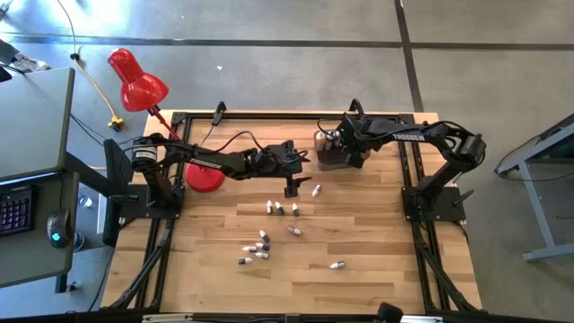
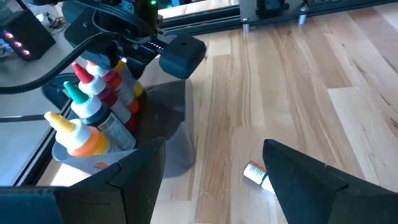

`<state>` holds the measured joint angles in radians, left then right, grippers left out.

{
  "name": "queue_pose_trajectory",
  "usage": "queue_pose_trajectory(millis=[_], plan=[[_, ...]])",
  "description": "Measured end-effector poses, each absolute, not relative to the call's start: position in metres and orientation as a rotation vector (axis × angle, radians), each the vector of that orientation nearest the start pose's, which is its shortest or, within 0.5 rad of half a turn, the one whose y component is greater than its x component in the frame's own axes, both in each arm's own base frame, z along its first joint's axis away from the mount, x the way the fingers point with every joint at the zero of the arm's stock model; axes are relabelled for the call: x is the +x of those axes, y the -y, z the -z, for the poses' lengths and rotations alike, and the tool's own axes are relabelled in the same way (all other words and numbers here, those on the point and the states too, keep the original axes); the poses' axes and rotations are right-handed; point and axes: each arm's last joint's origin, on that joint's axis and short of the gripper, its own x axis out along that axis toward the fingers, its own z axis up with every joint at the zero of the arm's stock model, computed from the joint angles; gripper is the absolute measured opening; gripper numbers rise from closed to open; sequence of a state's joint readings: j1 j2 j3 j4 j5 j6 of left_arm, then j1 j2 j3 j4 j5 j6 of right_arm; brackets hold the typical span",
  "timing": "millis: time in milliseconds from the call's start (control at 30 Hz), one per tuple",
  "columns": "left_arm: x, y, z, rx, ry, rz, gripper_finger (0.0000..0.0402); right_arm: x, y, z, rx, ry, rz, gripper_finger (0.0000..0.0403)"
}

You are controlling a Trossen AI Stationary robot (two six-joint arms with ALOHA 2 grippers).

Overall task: Pick & Place food coloring
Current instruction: Put the large yellow food coloring bottle into the bin, then put the bottom small blue food coloring bottle into the bin

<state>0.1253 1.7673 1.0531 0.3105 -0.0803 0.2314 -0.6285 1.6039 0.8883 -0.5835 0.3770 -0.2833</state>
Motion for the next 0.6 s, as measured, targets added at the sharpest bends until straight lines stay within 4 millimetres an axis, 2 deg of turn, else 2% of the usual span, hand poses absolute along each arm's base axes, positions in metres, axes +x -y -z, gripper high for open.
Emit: queue_pose_trajectory(millis=[167, 333, 500, 600], plan=[[0.381, -0.051, -0.209, 0.223, -0.43, -0.181, 0.0264, 0.219, 0.17, -0.164, -0.072, -1.442, 0.647, 0.0], [0.38, -0.051, -0.205, 0.244, -0.477, -0.182, 0.0263, 0.218, 0.158, -0.177, -0.065, -1.414, 0.608, 0.0], [0.371, -0.053, -0.206, 0.327, -0.581, -0.259, 0.0263, 0.217, 0.138, -0.201, -0.033, -1.309, 0.59, 0.0], [0.363, -0.053, -0.215, 0.334, -0.615, -0.277, 0.0263, 0.217, 0.121, -0.22, -0.071, -1.21, 0.574, 0.0]])
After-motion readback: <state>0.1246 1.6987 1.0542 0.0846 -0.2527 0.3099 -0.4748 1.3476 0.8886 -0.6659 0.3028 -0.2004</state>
